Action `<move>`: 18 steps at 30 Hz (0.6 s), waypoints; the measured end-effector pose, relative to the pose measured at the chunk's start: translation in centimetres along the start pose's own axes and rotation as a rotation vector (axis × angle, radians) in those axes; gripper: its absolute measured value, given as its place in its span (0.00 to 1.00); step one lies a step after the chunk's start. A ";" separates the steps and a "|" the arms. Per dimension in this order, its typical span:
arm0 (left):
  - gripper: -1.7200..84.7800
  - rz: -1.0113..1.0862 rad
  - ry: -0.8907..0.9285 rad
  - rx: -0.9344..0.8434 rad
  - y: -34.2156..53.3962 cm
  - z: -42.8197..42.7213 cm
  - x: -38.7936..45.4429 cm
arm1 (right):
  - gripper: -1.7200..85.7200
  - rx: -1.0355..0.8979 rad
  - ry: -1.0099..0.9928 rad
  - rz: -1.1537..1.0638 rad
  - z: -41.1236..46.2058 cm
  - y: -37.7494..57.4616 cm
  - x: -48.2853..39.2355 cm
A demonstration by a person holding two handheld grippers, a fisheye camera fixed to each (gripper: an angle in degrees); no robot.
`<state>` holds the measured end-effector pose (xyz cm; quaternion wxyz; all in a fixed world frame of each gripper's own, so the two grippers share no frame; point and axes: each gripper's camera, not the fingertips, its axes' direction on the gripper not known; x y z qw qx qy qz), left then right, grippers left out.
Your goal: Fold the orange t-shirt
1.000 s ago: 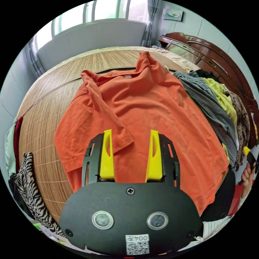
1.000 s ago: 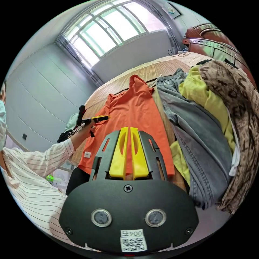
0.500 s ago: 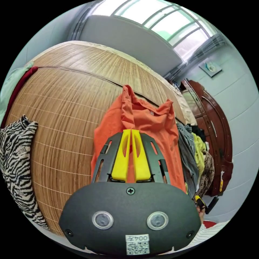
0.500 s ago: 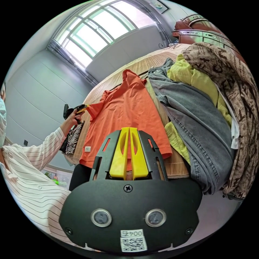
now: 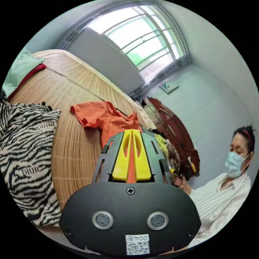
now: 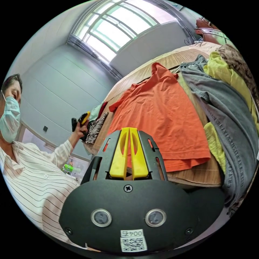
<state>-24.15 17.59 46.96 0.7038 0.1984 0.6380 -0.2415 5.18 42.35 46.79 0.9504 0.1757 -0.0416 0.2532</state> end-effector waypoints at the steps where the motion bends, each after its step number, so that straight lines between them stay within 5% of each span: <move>1: 0.04 0.056 -0.050 -0.037 1.6 0.3 1.7 | 0.01 -0.005 -0.018 0.003 0.2 0.6 -0.5; 6: 0.09 0.333 -0.315 -0.077 13.2 1.5 12.3 | 0.01 -0.011 -0.065 -0.007 -0.1 3.1 -2.9; 13: 0.20 0.570 -0.557 -0.335 20.2 5.8 18.6 | 0.01 0.015 -0.050 -0.007 -2.2 7.1 -5.1; 18: 0.18 0.669 -0.670 -0.404 23.0 8.4 20.1 | 0.01 0.066 0.001 0.050 -5.0 9.0 -4.3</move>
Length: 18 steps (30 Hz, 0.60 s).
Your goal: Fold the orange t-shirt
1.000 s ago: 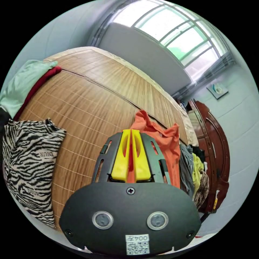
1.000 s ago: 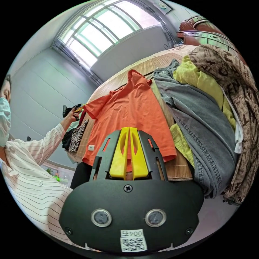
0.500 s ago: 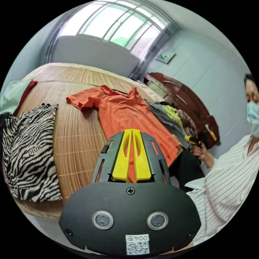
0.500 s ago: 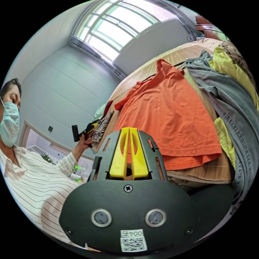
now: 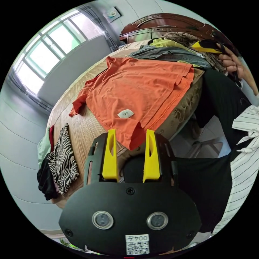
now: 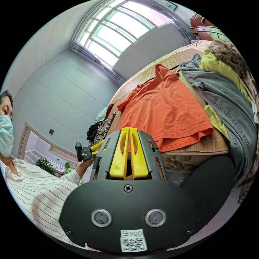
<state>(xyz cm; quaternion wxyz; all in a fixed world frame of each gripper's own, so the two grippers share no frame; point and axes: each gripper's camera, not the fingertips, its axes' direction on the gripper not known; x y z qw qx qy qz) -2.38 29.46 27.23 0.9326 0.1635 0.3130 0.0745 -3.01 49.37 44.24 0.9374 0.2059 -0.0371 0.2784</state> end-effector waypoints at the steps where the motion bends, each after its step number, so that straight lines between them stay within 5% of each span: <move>1: 0.17 -0.008 -0.001 -0.006 0.1 0.2 0.0 | 0.01 0.018 0.009 0.016 -0.8 0.4 0.2; 10: 0.08 -0.034 -0.121 -0.038 2.2 1.5 0.5 | 0.01 0.084 0.059 0.082 -2.8 3.5 0.0; 18: 0.03 -0.551 0.055 0.201 11.9 -3.2 -8.7 | 0.09 0.021 0.355 0.017 0.1 3.2 -1.2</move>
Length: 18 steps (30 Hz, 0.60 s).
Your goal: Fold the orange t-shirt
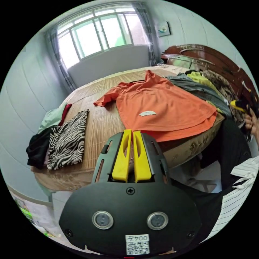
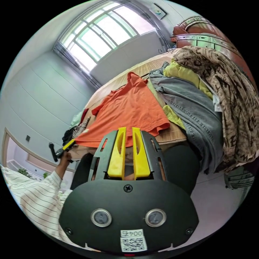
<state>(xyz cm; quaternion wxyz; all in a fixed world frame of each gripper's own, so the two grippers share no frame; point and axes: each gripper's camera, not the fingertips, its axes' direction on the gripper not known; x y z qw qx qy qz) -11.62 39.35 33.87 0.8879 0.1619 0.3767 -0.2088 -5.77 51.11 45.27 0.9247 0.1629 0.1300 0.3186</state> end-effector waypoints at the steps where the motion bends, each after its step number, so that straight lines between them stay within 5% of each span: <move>1: 0.03 -0.044 0.017 0.003 0.4 -0.1 -1.1 | 0.10 -0.021 0.062 -0.030 1.0 -0.2 -0.4; 8: 0.03 -0.637 0.418 0.127 6.3 0.6 -13.3 | 0.12 -0.249 0.301 -0.167 8.0 -1.2 -2.5; 18: 0.03 -0.666 0.448 0.117 7.9 0.7 -18.6 | 0.12 -0.335 0.440 -0.279 13.6 -0.9 -7.4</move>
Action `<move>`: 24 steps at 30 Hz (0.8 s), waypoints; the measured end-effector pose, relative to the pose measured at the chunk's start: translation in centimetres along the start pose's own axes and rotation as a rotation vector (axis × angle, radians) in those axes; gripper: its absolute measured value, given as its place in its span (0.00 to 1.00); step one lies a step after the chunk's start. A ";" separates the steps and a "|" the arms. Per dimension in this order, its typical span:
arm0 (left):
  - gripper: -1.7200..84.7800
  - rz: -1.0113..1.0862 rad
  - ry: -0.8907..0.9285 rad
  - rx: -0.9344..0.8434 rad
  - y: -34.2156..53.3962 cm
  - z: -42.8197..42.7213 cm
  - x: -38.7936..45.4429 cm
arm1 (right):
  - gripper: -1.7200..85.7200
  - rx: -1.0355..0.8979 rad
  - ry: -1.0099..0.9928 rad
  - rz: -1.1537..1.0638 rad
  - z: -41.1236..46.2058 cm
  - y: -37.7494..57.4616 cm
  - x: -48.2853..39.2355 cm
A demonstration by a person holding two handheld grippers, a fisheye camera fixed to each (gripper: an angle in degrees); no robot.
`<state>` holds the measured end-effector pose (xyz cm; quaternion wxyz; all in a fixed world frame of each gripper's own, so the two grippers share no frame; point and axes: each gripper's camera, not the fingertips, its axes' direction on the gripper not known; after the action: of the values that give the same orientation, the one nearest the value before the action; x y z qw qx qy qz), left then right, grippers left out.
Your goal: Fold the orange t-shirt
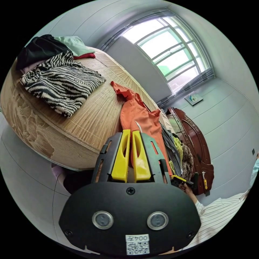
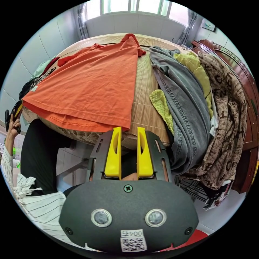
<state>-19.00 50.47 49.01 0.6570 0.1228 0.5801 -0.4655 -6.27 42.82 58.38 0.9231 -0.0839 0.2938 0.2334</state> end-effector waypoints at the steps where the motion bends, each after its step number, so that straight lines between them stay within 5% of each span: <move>1: 0.03 -0.002 0.001 0.000 -0.1 -0.1 -0.2 | 0.12 -0.017 0.002 -0.002 0.3 -0.3 -0.5; 14: 0.03 -0.010 0.023 0.006 -2.5 -2.2 -3.7 | 0.03 0.062 -0.094 0.115 -0.1 -2.7 -3.8; 24: 0.03 0.038 0.076 0.059 -4.3 -4.2 -5.3 | 0.01 0.285 0.710 -0.702 -10.8 -5.8 -10.9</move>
<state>-24.42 53.62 54.01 0.6391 0.1706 0.5884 -0.4649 -16.75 30.42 56.09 0.7915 -0.1251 0.5720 -0.1753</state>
